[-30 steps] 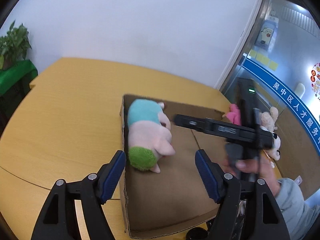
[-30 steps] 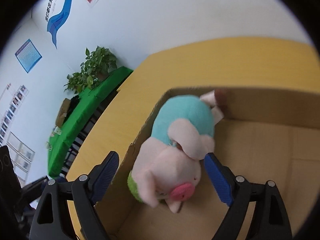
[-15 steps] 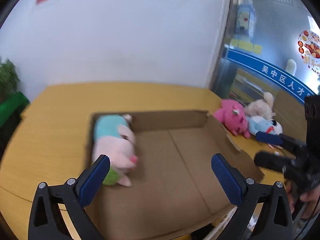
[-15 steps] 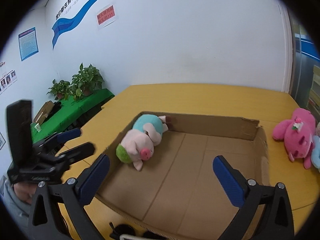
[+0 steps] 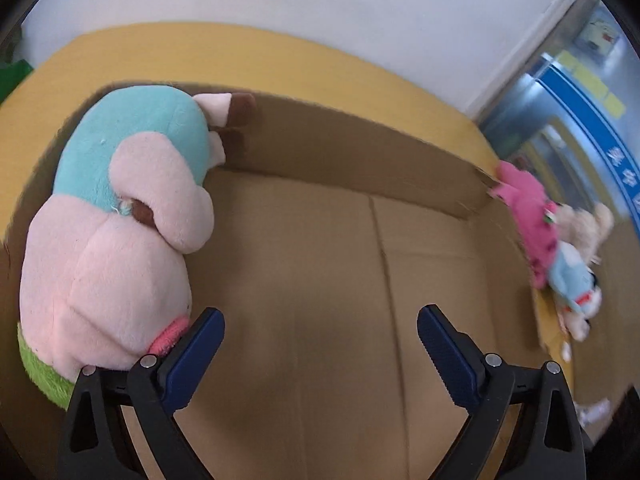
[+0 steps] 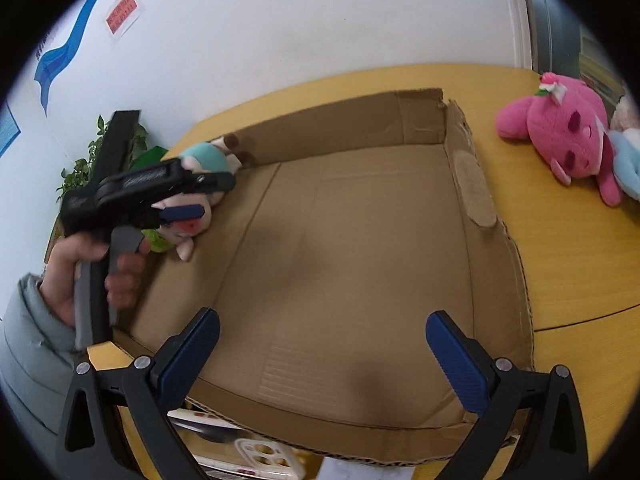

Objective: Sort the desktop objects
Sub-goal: 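Open the left gripper to drop the pig into the box, withdraw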

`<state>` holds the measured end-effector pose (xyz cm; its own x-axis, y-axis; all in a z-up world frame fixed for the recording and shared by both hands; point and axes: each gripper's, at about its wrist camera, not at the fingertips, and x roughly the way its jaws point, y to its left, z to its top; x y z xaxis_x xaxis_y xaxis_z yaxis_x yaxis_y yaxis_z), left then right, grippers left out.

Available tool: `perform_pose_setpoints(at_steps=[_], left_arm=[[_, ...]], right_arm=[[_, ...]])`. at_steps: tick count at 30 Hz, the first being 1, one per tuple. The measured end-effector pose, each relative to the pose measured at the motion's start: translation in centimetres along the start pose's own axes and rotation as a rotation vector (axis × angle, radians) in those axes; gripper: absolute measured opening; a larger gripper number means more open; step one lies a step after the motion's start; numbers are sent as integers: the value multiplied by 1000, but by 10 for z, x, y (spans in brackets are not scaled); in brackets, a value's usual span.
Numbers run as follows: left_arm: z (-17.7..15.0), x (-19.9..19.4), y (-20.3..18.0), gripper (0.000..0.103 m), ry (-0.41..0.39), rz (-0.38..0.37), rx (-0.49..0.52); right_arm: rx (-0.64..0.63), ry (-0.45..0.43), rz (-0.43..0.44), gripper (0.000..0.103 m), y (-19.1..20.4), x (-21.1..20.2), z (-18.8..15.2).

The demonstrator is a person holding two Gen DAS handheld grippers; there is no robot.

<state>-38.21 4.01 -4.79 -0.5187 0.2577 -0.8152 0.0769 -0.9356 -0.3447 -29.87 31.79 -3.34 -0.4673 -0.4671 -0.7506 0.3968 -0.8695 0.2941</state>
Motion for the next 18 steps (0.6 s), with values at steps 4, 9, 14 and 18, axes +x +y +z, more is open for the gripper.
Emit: perform_pose_setpoints(at_steps=[4,9,14,18], left_arm=[[16,11,6,97,-31,39,-33],[19,16,6,97,-16,73,-52],[8,-14,8,97,10,57,-45],[-19,-83,23,98,-52,48,50]], right_arm=[[-17,-2,-46,103,-6,5,-5],[-56,-1,-66,103,-3,7,-9],[-102,2,-111,103,3,7,-17],[-132,5,-139,102,6,9,-19]])
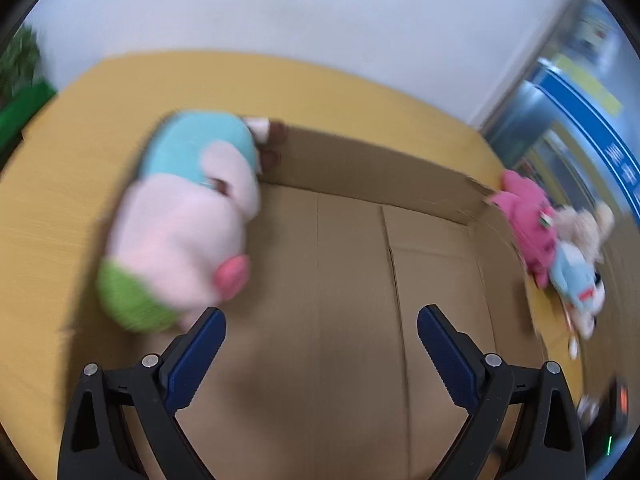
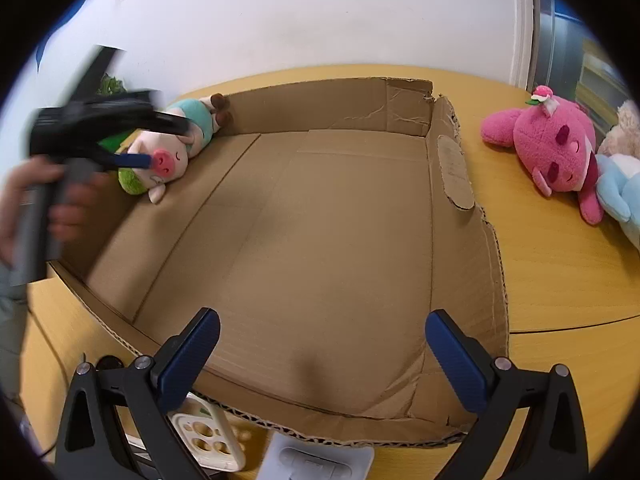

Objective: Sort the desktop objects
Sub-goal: 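Open the left gripper to drop the pig into the box, withdraw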

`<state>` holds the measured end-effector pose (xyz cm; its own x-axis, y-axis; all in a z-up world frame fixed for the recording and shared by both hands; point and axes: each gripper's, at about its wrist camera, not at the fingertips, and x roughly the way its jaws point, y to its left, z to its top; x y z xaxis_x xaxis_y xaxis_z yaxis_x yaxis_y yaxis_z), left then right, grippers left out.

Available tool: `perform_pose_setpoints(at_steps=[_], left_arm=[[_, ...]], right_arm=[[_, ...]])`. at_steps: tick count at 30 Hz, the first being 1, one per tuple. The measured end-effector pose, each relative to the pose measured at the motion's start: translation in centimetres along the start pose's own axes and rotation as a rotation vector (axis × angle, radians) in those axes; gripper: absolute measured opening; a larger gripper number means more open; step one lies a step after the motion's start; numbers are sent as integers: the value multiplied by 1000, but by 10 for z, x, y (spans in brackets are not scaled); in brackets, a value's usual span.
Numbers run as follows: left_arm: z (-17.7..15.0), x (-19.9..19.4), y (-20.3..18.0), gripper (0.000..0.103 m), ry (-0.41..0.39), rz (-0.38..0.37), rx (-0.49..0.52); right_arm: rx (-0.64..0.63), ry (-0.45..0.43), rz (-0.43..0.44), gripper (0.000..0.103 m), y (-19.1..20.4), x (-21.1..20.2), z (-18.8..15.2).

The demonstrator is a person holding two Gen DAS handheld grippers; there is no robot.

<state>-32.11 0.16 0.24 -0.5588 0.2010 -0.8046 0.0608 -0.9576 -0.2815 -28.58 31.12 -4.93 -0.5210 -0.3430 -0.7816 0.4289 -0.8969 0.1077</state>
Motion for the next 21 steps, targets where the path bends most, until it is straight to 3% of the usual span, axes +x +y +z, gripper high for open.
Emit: perform_pose_setpoints(at_steps=[4,7,9,11,14,16,21], left_arm=[[-37,-70,34,98,-109,93,73],[-64,-86,72,96,-89,199,58],[-78,-82,93,85,-43,236,10],[-89,-76,112,53,15,236,-41],[-110,-65,118,23,60,240,-41],[-119,-65,116,17,56,203,-37],[-127,-70,107,9,61,210,-28]], right_arm=[[-8,-9,2,102,1,-1,-1],[-12,-14,3,102,1,-3,-2],[-14,-14,4,102,2,-3,-2],[-18,-10,5,102,1,-2,-1],[-15,3,3,102,0,-2,-1],[-24,8,1,102,2,-2,-2],[-34,20,-2,102,-2,-4,-5]])
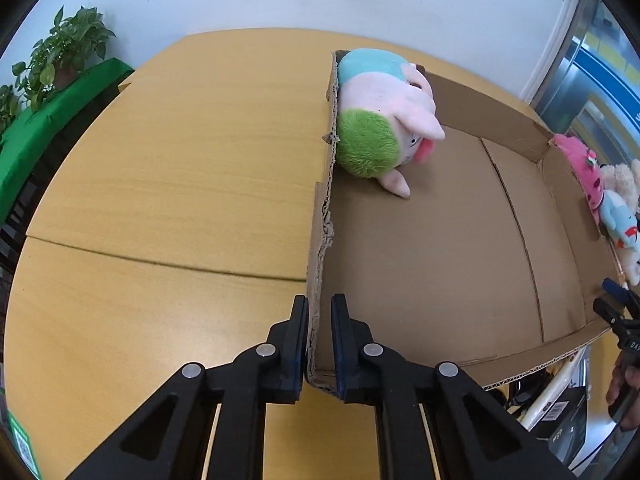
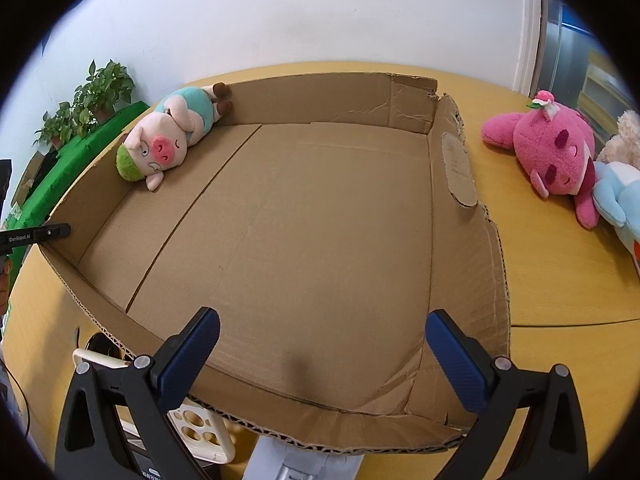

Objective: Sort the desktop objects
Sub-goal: 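Open the left gripper to drop the pig into the box, withdraw, then grasp the black charger box with the left gripper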

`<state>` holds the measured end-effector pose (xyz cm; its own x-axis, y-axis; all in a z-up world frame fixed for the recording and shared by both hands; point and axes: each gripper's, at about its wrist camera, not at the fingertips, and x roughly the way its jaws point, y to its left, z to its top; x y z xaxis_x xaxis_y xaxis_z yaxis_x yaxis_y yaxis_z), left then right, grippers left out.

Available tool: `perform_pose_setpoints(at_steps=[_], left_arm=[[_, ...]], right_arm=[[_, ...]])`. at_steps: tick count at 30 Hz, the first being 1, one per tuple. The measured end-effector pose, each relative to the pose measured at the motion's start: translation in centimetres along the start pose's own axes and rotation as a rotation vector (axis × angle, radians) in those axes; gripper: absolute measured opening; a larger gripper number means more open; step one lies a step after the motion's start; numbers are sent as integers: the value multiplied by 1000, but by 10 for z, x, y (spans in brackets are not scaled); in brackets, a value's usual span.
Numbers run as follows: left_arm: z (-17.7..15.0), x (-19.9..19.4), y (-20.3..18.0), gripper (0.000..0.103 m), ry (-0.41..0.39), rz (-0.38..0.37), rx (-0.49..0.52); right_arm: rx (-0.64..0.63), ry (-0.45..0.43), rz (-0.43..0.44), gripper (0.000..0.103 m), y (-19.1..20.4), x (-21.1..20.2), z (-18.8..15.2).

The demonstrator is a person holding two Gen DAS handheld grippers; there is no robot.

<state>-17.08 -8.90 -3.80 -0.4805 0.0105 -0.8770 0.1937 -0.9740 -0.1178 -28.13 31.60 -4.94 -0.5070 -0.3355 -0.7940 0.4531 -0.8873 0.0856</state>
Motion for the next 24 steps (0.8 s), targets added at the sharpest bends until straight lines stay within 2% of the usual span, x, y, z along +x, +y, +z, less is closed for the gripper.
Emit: perform_pose_setpoints(at_steps=[9,11,18,19,21,22,23,24], left_arm=[[-6,-4,-3,10,3,-2,5],[-3,-5,-1,10,0,-3,10],[-6,-9,-3,11,-15,10,29],[-8,-13,-5,15,-30,24,35],[-11,-28,-10,32,-98,71,56],[-12,-36,-11,49,-134,77,60],[-17,-54,-12,63,-213,73,63],[-22,-69,-13,68,-272,61,62]], right_arm=[[-16,0,7,102,-1,-9,-8],[-9,-5,31,102,1,-14,-7],[-8,-151,68,102,4,-66,-3],[-11,-164,71,102,5,-71,-4],[-30,-185,71,102,10,-83,-7],[-54,-198,72,102,14,-90,-11],[-76,-211,73,102,18,-96,-15],[-108,-224,79,102,23,-104,-22]])
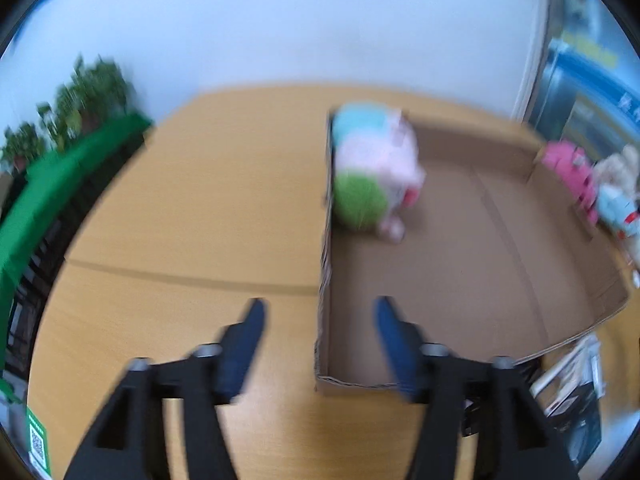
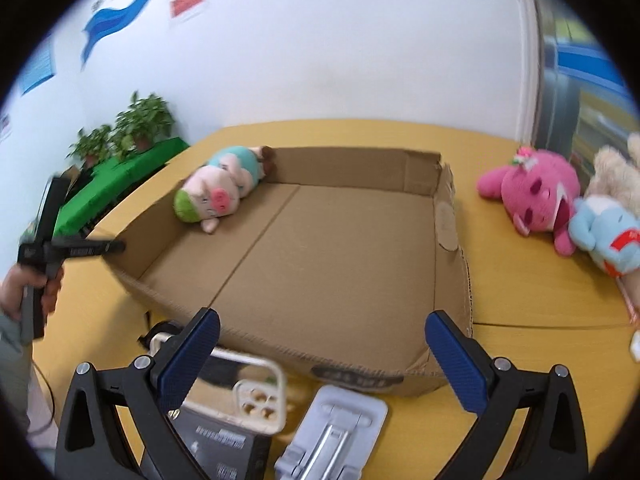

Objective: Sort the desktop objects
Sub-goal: 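Grasp the black charger box with the left gripper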

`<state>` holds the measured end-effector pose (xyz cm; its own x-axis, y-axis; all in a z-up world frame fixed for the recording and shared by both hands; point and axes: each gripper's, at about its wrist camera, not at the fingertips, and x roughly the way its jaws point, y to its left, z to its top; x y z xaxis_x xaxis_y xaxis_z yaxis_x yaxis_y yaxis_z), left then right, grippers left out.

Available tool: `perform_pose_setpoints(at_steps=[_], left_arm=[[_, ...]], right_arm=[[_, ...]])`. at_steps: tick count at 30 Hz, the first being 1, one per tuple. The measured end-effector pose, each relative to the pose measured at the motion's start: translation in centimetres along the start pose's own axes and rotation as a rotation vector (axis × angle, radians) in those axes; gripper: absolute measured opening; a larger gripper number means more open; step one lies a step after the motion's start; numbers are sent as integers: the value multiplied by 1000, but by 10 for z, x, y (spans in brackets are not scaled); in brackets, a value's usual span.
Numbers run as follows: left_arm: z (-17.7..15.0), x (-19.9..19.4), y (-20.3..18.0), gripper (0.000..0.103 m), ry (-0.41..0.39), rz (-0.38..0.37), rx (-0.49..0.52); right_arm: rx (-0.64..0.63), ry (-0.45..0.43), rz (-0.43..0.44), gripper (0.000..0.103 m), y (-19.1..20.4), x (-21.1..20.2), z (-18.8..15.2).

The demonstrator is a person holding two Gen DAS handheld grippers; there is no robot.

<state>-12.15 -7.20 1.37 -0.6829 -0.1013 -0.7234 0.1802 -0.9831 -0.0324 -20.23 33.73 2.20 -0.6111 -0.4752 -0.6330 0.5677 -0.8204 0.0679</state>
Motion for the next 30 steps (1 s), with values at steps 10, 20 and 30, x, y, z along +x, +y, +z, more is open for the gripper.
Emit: perform_pose_setpoints(at_steps=[10,20,30], left_arm=[[-67,-76,-36,96,-105,-320,16],[-132,-33,-78,94,180,-577,4],[-153,-15,-67,66,303,-652,-56]], right_arm=[[-175,165,284,102,45,-34,-88],[-234,281,456,103,123,9,-118],[-241,295,431,102,145,21,-136]])
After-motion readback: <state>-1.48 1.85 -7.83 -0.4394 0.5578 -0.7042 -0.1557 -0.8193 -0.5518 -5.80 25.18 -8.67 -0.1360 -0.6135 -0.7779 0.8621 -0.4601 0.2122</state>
